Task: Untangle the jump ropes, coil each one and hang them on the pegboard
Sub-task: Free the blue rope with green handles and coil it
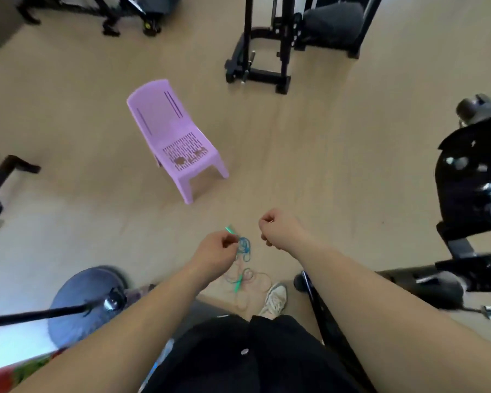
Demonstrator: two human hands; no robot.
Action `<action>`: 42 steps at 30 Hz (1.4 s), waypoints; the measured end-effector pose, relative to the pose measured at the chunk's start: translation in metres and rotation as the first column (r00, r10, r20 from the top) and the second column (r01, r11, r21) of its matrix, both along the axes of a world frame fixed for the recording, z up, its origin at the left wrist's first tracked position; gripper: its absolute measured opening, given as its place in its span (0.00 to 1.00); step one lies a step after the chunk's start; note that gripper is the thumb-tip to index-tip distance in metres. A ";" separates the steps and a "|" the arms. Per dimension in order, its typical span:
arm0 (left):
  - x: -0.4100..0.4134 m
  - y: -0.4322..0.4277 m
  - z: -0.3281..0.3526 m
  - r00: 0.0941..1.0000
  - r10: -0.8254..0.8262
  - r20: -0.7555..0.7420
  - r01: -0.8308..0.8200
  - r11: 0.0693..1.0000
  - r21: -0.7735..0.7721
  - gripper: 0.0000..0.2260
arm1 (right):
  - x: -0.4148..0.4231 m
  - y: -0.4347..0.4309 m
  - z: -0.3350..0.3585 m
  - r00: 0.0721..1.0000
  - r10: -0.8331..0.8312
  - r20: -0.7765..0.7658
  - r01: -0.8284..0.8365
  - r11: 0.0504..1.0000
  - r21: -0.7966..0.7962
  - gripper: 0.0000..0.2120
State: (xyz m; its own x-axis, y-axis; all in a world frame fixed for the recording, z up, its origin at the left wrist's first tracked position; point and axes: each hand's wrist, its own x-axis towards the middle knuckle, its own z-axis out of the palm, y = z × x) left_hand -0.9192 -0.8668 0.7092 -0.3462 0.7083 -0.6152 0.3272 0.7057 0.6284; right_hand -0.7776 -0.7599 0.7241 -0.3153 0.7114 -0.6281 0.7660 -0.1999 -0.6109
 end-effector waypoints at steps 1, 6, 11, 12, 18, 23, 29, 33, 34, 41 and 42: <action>-0.003 0.017 -0.001 1.000 -0.019 -0.018 0.019 1.000 0.013 0.06 | -0.003 0.017 0.000 1.000 0.010 0.010 -0.010 1.000 0.005 0.09; -0.017 0.094 0.009 0.991 -0.110 -0.082 0.115 0.991 0.063 0.11 | -0.001 0.085 0.002 0.997 -0.069 0.015 0.069 0.998 -0.012 0.08; -0.040 0.176 0.016 0.961 -0.247 -0.122 0.259 0.962 0.086 0.11 | 0.002 0.141 0.006 0.976 -0.216 0.009 0.216 0.976 -0.037 0.09; -0.045 0.193 0.015 0.949 -0.287 -0.132 0.299 0.950 0.088 0.11 | 0.000 0.153 0.004 0.970 -0.244 0.011 0.245 0.969 -0.035 0.09; -0.082 0.311 -0.013 0.770 -0.616 -0.169 0.627 0.779 0.020 0.12 | -0.028 0.215 -0.016 0.869 -0.495 0.015 0.495 0.869 -0.021 0.11; -0.115 0.379 -0.027 0.506 -0.850 -0.145 0.858 0.513 -0.013 0.12 | -0.061 0.225 -0.019 0.663 -0.747 0.057 0.748 0.664 0.004 0.10; -0.121 0.390 -0.017 0.159 -0.977 -0.145 0.987 0.159 0.011 0.11 | -0.096 0.177 -0.006 0.426 -0.904 0.028 0.905 0.426 0.009 0.12; -0.109 0.374 -0.017 -0.078 -0.984 -0.158 0.997 -0.077 -0.012 0.13 | -0.099 0.126 -0.014 0.238 -0.971 0.022 0.970 0.239 0.033 0.08; -0.106 0.368 -0.018 -0.128 -0.978 -0.167 0.992 -0.128 -0.013 0.13 | -0.101 0.110 -0.018 0.179 -0.984 0.022 0.983 0.180 0.047 0.09; -0.087 0.304 -0.039 -0.406 -0.897 -0.176 0.913 -0.405 -0.045 0.14 | -0.146 -0.005 -0.046 -0.150 -0.989 0.000 0.989 -0.150 0.014 0.09; -0.083 0.295 -0.045 -0.434 -0.886 -0.164 0.901 -0.432 -0.046 0.13 | -0.153 -0.019 -0.050 -0.182 -0.983 0.009 0.983 -0.182 0.003 0.08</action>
State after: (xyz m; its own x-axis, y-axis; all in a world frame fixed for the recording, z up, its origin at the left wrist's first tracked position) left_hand -1.0025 -0.5717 0.6644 0.8064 0.1037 -0.5822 0.4748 -0.7004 0.5329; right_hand -0.9306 -0.7786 0.6745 0.7577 0.1750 -0.6287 -0.3349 -0.7226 -0.6047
